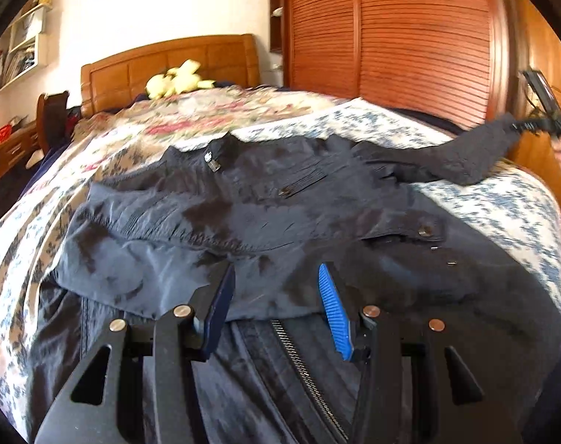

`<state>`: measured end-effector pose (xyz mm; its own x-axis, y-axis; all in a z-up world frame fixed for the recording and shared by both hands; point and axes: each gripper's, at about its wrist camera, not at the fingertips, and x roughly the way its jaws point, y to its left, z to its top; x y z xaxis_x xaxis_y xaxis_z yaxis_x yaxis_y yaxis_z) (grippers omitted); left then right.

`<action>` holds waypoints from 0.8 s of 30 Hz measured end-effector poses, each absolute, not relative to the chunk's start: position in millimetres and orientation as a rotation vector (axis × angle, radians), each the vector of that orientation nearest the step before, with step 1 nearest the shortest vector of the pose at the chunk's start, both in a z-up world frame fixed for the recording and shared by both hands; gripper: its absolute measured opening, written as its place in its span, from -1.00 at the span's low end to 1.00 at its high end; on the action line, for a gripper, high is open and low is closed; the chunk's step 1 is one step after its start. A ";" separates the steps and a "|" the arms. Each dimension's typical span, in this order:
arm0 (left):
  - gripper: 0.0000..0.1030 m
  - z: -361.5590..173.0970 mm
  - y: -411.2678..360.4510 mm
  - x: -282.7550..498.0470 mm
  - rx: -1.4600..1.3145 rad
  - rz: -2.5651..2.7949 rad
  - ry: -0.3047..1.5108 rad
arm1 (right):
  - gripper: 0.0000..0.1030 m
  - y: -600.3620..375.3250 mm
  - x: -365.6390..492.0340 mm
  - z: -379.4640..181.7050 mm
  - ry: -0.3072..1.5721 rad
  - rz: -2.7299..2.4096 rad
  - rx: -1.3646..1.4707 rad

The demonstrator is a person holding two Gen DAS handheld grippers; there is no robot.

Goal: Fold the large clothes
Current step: 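Lift the sleeve with the right tool, fold it onto the jacket, release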

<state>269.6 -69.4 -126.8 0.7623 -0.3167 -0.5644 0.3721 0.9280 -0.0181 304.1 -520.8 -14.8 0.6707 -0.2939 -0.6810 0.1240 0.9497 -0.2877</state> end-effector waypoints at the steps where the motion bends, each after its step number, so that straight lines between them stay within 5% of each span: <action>1: -0.10 -122.8 -69.5 266.5 0.095 -0.385 0.590 | -0.92 -509.9 301.2 -5.4 0.788 -0.230 -0.241; 24: -0.10 -88.2 61.3 195.9 -0.021 -0.292 0.542 | -0.94 -213.7 280.8 102.6 0.518 0.139 -0.452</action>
<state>195.9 61.3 -88.2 0.8166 -0.2796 -0.5049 0.2684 0.9584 -0.0966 280.8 -213.7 102.6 0.8618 0.0152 -0.5071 -0.2402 0.8926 -0.3814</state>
